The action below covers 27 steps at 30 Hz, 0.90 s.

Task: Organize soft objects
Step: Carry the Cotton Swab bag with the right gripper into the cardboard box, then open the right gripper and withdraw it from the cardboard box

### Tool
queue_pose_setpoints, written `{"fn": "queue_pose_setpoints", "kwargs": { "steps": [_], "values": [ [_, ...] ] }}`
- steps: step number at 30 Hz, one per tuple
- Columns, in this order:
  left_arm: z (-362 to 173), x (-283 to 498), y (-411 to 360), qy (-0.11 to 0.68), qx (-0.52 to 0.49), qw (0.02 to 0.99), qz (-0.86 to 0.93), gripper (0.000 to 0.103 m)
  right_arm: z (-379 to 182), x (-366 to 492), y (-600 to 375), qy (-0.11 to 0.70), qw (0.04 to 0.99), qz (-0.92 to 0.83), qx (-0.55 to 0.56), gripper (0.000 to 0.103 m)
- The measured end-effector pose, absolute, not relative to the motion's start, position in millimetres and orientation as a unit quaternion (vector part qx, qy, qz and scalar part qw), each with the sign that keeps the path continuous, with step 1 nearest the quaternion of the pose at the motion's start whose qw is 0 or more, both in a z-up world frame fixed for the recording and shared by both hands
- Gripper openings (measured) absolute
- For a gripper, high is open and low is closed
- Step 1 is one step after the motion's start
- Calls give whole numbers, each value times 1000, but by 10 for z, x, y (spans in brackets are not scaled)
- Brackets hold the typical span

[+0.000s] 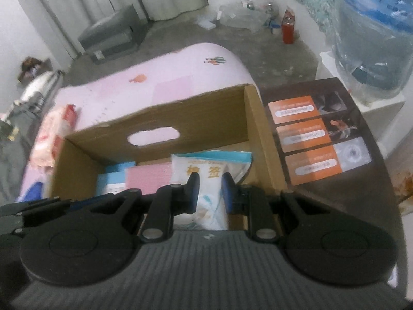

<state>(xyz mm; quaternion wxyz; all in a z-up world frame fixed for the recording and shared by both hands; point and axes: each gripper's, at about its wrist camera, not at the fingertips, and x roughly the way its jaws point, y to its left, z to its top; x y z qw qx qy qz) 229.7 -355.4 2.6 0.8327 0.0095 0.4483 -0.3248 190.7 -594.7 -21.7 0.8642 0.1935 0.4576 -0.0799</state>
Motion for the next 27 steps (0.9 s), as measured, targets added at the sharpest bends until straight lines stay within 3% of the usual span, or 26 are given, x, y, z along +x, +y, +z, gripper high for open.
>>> {"fn": "queue_pose_setpoints", "kwargs": {
  "steps": [6, 13, 20, 27],
  "values": [
    [305, 2191, -3070, 417, 20, 858, -299, 57, -193, 1798, -5815, 466, 842, -28, 271, 18],
    [429, 2142, -2351, 401, 36, 880, -252, 76, -689, 2174, -5620, 521, 814, -57, 251, 18],
    [412, 2076, -1729, 390, 50, 898, -196, 88, -630, 2172, -5562, 521, 808, -66, 267, 18],
    [471, 1922, -985, 382, 33, 911, -149, 90, -518, 1975, -5493, 506, 805, -86, 297, 20]
  ]
}}
